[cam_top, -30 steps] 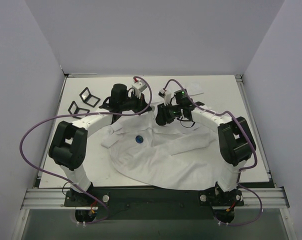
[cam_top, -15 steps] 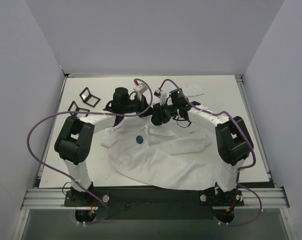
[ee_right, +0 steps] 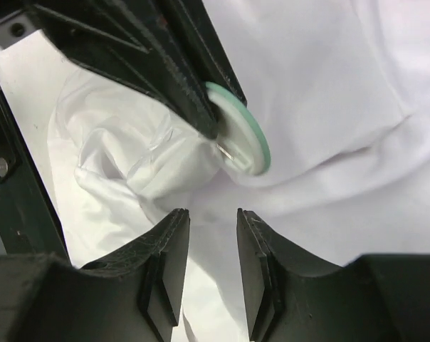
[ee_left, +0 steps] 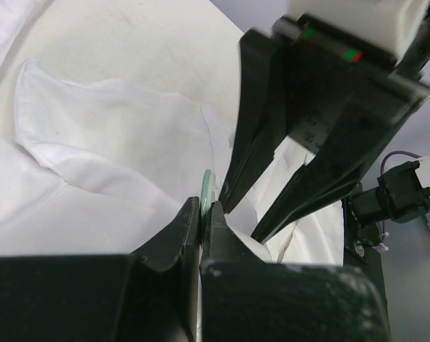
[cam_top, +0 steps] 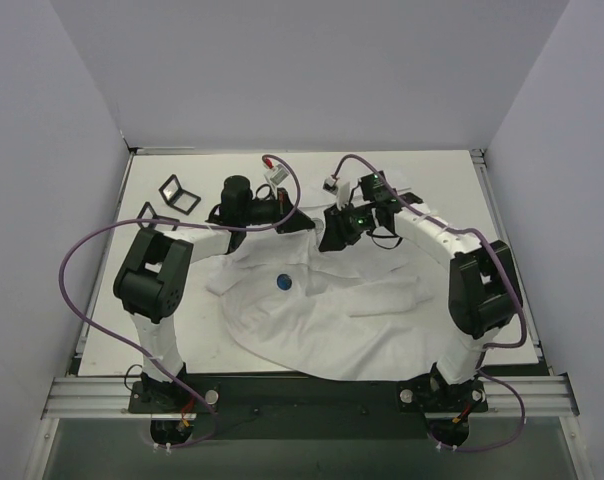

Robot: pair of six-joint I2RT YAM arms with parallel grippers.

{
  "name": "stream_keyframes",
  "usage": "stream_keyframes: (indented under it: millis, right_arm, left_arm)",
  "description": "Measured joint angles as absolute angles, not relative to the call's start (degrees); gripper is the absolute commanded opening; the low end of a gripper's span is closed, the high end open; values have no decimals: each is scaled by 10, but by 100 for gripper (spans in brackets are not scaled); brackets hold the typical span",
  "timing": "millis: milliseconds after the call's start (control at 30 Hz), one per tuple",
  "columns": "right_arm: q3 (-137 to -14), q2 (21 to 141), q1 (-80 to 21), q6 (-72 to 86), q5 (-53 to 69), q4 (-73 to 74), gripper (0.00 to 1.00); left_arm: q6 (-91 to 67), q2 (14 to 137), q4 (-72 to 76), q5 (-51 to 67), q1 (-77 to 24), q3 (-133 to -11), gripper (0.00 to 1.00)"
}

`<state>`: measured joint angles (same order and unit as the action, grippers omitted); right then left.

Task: Remove the brooch from the garment
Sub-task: Adjust the flattened clothing at the center of the board, then pass from the left arm to the right

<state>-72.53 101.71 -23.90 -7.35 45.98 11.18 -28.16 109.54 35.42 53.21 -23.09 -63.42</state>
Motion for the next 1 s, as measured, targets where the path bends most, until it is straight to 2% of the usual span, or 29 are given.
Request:
stream_keyframes:
  millis: [433,1000]
  right_arm:
    - [-772,941,-209,-182,468,218,34]
    - [-809,983,-185,-150,528,168,38]
  left_arm:
    - [-327,1097,404,569,-231,-634,0]
    - [-321,1097,405,577,-232,-634,0]
